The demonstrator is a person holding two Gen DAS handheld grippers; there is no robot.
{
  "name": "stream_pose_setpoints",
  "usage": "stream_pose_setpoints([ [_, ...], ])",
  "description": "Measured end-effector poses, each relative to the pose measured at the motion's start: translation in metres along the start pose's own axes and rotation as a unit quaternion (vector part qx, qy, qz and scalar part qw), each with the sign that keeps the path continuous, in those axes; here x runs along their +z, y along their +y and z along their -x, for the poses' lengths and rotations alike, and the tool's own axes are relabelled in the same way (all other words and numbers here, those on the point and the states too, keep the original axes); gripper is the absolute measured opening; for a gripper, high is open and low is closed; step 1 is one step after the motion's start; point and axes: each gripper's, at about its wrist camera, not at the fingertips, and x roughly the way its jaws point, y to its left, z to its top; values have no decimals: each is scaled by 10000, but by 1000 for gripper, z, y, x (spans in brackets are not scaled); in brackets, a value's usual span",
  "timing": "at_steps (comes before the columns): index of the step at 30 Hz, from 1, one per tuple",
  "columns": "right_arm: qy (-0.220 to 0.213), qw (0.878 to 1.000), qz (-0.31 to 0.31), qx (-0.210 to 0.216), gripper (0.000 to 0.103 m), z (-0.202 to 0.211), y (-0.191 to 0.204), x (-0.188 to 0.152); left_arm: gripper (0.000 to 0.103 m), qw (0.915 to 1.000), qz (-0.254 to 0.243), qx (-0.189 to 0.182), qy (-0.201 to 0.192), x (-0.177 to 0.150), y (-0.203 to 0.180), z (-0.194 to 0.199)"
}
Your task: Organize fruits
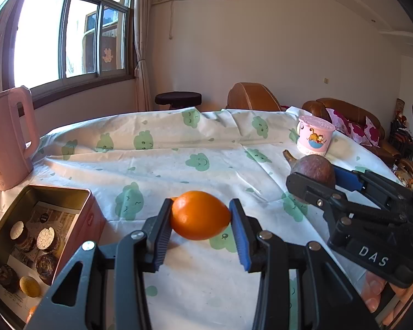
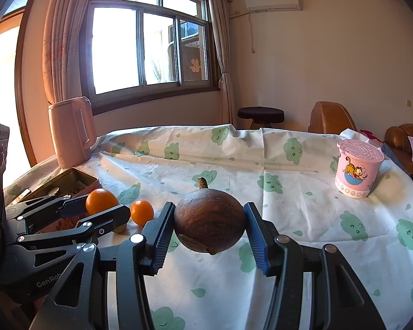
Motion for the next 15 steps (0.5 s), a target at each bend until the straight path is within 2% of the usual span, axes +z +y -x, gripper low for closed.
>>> stream_pose_setpoints([
  [15, -164, 9999, 27, -14, 53, 5, -1, -1, 42, 9997, -16, 85, -216, 0, -1, 9],
])
